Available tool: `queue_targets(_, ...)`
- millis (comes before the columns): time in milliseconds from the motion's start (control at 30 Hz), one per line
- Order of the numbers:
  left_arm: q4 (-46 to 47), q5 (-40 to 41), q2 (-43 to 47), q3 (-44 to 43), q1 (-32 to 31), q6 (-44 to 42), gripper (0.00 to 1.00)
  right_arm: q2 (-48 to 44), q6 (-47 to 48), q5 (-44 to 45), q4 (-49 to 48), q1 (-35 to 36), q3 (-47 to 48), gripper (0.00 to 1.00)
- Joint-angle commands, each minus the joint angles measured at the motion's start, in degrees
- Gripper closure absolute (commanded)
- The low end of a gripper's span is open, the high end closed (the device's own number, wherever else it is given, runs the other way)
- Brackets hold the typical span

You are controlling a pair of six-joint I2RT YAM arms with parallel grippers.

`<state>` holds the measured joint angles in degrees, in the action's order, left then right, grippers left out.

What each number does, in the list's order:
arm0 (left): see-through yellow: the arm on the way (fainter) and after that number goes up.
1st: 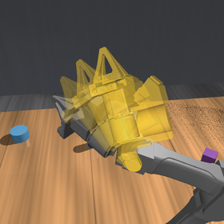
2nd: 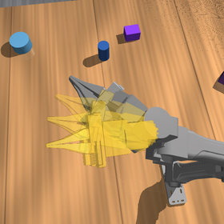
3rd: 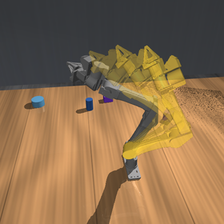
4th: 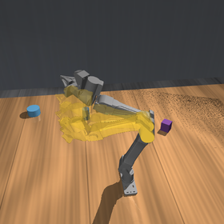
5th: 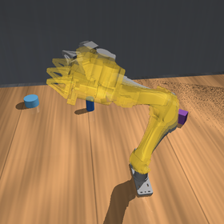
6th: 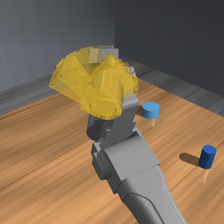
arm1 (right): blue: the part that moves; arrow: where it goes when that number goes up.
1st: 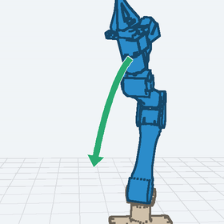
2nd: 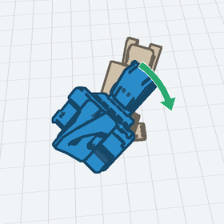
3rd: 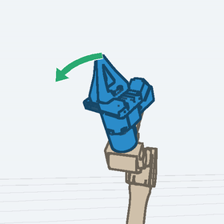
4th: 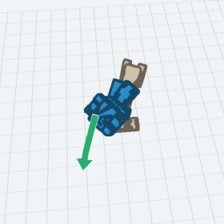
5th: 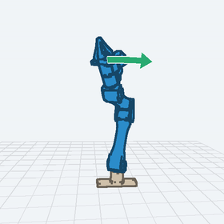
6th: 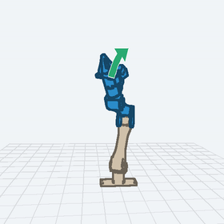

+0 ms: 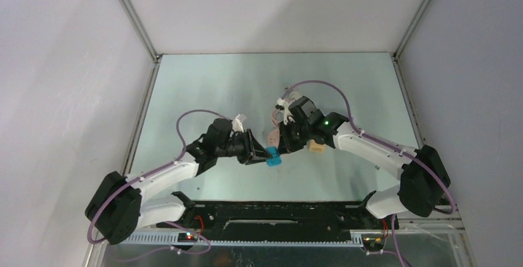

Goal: Insert the plug
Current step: Pick up the plug from the center of the board.

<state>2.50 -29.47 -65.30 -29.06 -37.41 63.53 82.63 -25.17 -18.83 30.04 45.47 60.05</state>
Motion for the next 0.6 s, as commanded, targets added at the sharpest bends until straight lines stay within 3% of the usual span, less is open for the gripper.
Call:
queue_targets(0,3.31,-1.4,-0.66,-3.69,0.22,-0.69,0.71,-3.48,-1.15,-2.12,0.75,-1.2,2.15,1.0)
queue_targets(167,3.33,-3.51,-1.36,-4.99,0.16,-2.75,0.98,-4.27,-1.1,-4.65,0.18,-2.13,2.17,1.0)
queue_targets(300,-3.56,-2.11,-1.48,-7.59,0.18,-7.62,1.0,-5.47,-1.76,-5.51,0.04,-3.02,2.13,1.0)
queue_targets(333,-6.38,-1.19,-1.42,-8.54,0.18,-9.56,1.0,-5.91,-1.93,-5.77,-0.09,-3.36,2.17,0.96)
queue_targets(400,-11.17,1.56,-0.9,-10.35,0.23,-13.92,1.0,-7.36,-2.73,-6.1,-0.27,-4.86,2.17,0.76)
queue_targets(467,-16.48,5.99,0.34,-12.61,0.18,-20.12,1.0,-9.61,-3.21,-6.84,-0.08,-6.55,2.17,0.47)
queue_targets(567,-20.23,10.59,2.74,-13.85,0.06,-28.02,1.0,-13.05,-3.11,-8.18,-0.19,-8.79,2.13,0.21)
